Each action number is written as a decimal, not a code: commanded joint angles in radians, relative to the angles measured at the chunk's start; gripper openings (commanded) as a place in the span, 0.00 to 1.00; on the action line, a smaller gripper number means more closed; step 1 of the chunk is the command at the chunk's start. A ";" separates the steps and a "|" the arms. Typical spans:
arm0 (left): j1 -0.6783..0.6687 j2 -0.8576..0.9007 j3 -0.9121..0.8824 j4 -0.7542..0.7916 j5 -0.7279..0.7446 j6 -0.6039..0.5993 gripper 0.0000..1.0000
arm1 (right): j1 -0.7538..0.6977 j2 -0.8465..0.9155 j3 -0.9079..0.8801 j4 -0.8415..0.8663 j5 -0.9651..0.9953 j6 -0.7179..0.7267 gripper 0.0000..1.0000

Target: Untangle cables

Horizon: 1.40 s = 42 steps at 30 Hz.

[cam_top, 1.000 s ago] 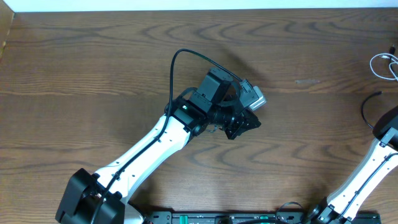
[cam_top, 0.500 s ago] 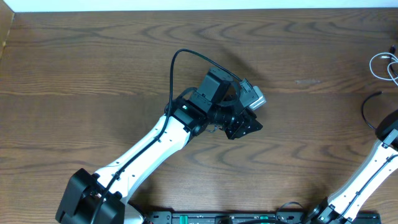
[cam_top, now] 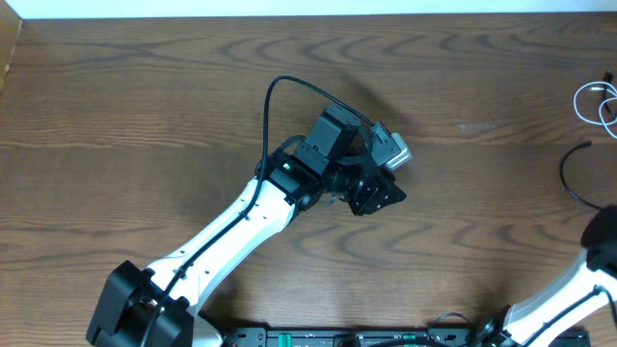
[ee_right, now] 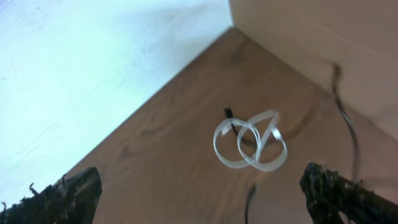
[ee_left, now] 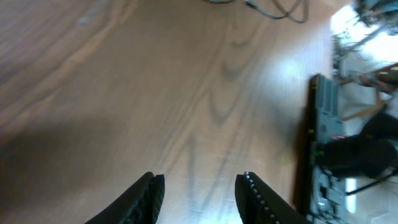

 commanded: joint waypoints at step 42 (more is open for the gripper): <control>0.649 -0.203 -0.038 -0.187 -0.493 0.003 0.54 | 0.620 -0.138 -0.769 0.117 0.201 -0.059 0.99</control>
